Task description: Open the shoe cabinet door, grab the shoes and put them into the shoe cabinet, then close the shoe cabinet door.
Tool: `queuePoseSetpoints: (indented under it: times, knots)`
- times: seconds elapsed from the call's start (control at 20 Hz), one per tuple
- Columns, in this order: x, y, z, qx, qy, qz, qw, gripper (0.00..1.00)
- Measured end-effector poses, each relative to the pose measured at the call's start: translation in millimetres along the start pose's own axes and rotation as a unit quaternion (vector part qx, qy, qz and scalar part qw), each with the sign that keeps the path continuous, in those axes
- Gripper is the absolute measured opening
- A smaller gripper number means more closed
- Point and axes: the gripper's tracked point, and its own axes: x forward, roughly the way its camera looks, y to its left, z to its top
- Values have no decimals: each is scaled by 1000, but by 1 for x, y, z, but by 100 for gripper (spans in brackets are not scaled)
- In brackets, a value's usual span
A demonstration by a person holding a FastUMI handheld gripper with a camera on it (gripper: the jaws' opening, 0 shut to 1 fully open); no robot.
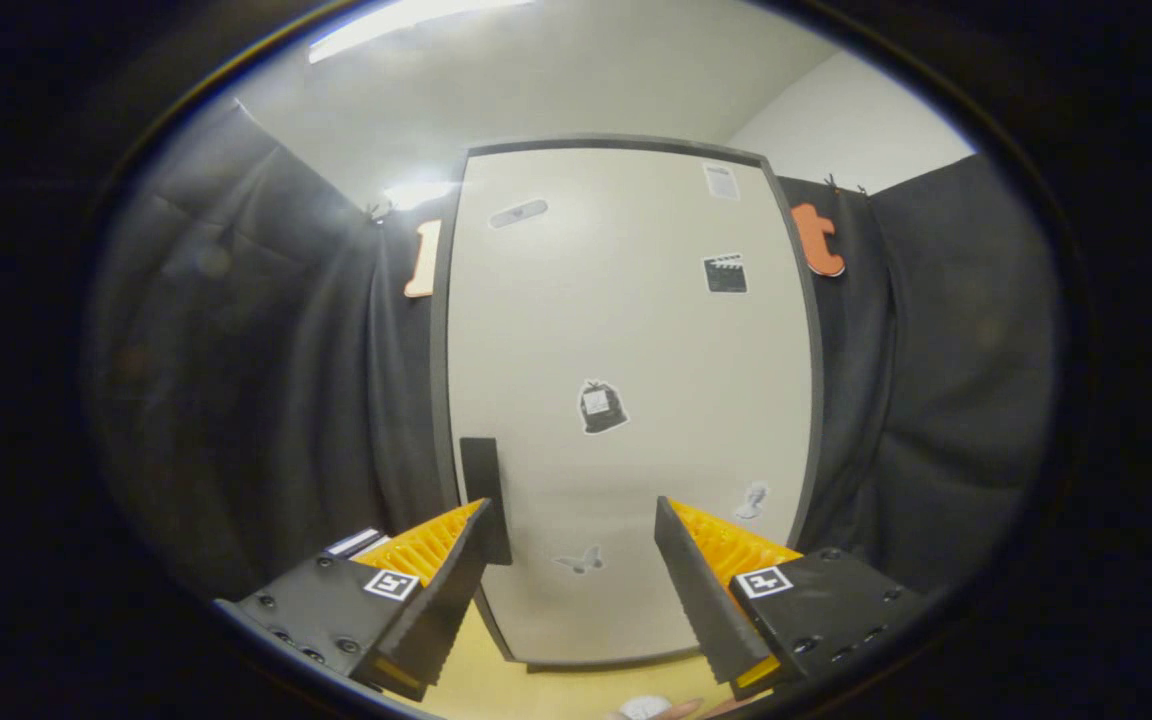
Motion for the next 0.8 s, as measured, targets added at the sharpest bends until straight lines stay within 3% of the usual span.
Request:
queuePoseSetpoints:
  times: [0.35, 0.8]
  knots:
    - [47, 42, -24, -5, 17, 15, 1000, 98]
    - [96, 60, -48, -2, 24, 1, 1000, 98]
